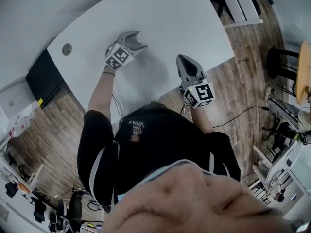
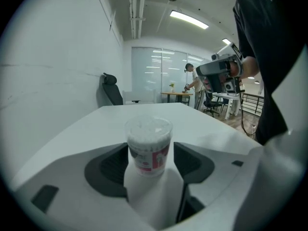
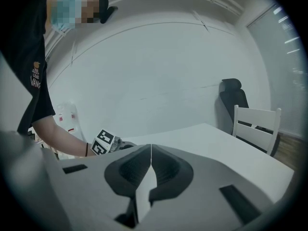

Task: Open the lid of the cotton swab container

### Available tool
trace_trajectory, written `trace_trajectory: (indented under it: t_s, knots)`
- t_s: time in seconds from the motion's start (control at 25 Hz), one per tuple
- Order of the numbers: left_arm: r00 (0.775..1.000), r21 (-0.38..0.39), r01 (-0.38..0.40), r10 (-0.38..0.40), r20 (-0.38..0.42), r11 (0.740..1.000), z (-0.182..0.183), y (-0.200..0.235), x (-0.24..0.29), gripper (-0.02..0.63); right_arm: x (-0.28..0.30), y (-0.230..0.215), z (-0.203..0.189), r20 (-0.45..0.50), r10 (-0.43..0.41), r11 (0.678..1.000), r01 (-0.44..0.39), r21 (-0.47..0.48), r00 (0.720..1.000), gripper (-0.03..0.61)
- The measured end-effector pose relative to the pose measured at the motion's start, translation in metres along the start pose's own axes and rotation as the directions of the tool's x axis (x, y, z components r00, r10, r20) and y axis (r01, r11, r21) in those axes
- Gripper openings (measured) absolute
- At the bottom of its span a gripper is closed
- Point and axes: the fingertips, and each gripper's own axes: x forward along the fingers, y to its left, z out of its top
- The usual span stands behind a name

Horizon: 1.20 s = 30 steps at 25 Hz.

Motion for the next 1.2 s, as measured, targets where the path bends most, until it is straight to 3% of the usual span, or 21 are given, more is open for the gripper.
trace_trajectory:
  t_s: [0.76, 1.2]
  knots:
    - [0.993, 0.001, -0.028, 0.028, -0.112, 1.000, -0.013, 0.000, 0.013, 0.272, -0.007, -0.003, 0.001, 0.006, -0.012, 1.000, 0.012, 0.005, 1.000, 0.012]
    - [0.994, -0.030, -0.056, 0.053, -0.093, 0.998, -0.011, 0.003, 0.012, 0.265, -0.008, -0.004, 0.001, 0.006, -0.009, 1.000, 0.009, 0.001, 1.000, 0.012]
